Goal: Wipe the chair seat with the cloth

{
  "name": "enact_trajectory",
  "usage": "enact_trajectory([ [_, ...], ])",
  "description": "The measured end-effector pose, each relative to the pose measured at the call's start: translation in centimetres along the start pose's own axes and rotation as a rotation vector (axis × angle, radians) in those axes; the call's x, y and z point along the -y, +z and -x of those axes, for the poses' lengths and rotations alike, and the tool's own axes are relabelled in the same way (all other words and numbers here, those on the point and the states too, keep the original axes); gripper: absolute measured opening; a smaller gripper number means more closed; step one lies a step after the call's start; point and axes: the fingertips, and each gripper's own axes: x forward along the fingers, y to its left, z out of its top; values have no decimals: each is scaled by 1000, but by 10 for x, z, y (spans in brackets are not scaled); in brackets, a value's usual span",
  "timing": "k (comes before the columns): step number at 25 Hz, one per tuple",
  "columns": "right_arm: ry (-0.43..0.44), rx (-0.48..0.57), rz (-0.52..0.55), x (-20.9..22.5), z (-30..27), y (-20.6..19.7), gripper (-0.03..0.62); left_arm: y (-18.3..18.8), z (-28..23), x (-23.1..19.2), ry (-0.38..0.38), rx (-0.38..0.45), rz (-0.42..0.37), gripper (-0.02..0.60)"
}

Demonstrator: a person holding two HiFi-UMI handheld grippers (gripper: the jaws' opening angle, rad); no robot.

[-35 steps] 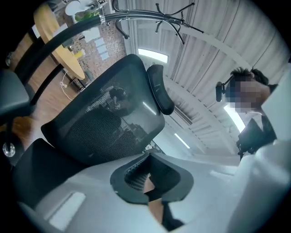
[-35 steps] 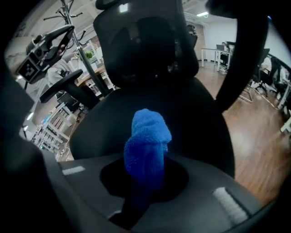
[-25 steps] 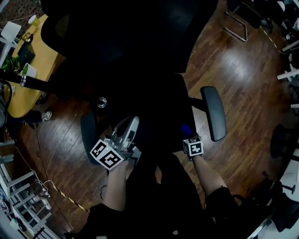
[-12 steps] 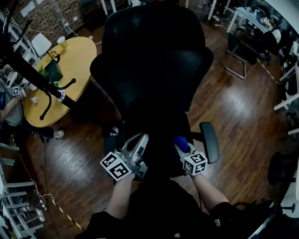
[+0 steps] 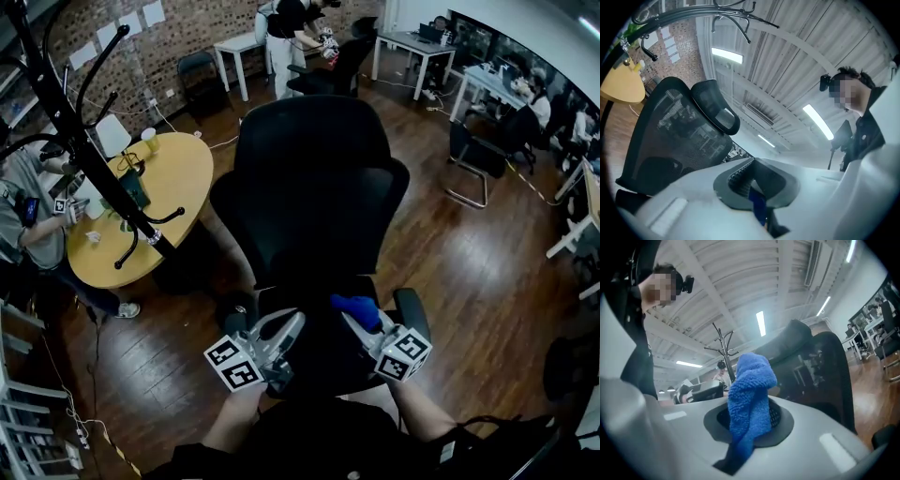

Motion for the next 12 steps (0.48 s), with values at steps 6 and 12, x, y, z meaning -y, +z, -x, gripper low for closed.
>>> enact_trajectory([
  [6,33,-11,-23,-4,11,-10,37,-13,-7,10,3,-17,-21,0],
  [12,83,-15,-15,-16,23,-7,37,-21,-2,25,49,-1,-60,0],
])
